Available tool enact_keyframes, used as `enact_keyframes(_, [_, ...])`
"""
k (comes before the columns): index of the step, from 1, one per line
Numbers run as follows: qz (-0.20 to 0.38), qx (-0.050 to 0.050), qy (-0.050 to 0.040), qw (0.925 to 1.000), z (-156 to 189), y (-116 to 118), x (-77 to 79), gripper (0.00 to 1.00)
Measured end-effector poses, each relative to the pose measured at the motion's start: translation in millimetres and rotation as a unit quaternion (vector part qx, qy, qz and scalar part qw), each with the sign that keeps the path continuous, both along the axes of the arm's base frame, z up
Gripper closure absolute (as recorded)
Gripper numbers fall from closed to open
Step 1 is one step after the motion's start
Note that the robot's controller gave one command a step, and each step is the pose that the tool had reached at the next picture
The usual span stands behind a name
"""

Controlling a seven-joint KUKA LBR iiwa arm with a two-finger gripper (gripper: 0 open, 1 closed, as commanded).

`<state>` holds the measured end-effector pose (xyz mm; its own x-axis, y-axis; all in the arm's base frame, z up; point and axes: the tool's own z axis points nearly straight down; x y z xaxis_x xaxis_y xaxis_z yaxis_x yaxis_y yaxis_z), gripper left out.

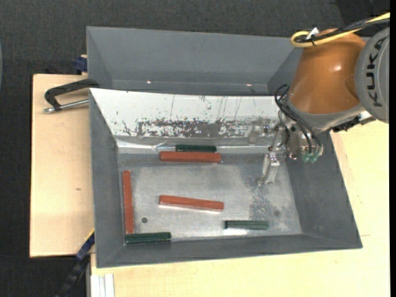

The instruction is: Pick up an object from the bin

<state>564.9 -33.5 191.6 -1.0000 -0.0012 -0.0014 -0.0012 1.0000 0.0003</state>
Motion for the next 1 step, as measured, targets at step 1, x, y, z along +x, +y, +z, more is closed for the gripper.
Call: enact_keyframes(1, [0.000, 0.000, 0.0000, 1.0000, 0.0, 0.0, 0.0, 0.00])
